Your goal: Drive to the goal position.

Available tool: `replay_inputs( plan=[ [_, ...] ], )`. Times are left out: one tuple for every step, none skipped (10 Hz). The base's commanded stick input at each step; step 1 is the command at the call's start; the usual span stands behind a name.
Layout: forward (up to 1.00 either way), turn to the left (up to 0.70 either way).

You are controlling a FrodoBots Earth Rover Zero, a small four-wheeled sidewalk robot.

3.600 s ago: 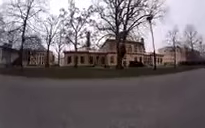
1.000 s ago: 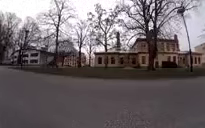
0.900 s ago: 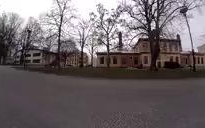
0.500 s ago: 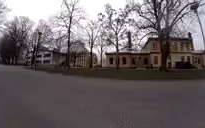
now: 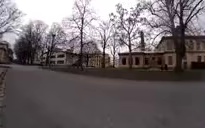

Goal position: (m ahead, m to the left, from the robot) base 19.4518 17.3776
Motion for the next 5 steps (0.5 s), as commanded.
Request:
replay_inputs(
  plan=[
    [0.0, 0.7],
    [0.0, 0.7],
    [0.0, 0.7],
    [0.0, 0.7],
    [0.0, 0.7]
  ],
)
